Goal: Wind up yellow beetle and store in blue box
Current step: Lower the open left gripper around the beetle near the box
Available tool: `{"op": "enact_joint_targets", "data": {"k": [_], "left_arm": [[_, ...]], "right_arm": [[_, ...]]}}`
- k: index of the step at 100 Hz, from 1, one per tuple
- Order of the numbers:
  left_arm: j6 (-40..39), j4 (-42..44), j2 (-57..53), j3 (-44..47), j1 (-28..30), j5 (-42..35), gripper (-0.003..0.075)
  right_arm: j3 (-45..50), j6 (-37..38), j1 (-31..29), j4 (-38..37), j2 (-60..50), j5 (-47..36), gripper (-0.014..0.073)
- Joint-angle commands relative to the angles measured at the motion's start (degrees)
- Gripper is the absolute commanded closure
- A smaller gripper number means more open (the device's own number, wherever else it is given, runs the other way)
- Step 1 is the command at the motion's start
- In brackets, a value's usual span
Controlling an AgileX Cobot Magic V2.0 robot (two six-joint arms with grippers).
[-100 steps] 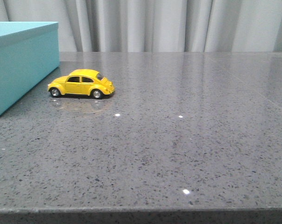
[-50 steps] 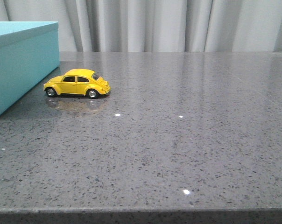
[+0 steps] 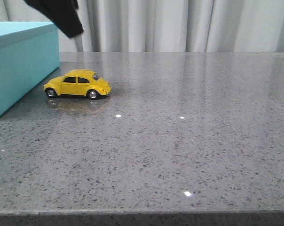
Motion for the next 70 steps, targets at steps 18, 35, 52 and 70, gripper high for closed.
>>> {"op": "enact_joint_targets", "data": {"k": [18,35,52,70], "left_arm": [[2.65,-0.29,4.05,-2.03,-0.93,-0.39,0.0111],[2.65,0.07,6.53,-2.12,-0.93,-0.39,0.0111],[2.65,0.07,8.68,-2.12,-0.93,0.59,0.0111],[2.65,0.07,8.95,-2.12,-0.93,0.82,0.0162]], "right_arm": [[-1.27,-0.89,-0.02,-0.72,-0.12,-3.89,0.0662],[-1.27,-0.89,-0.02,-0.72,-0.12,-3.89,0.0662],[-1.27,-0.92,-0.02,-0.72,-0.12,-3.89,0.0662],[-1.27,-0.98,-0.02,-0.72,-0.12,-3.79,0.0662]]}}
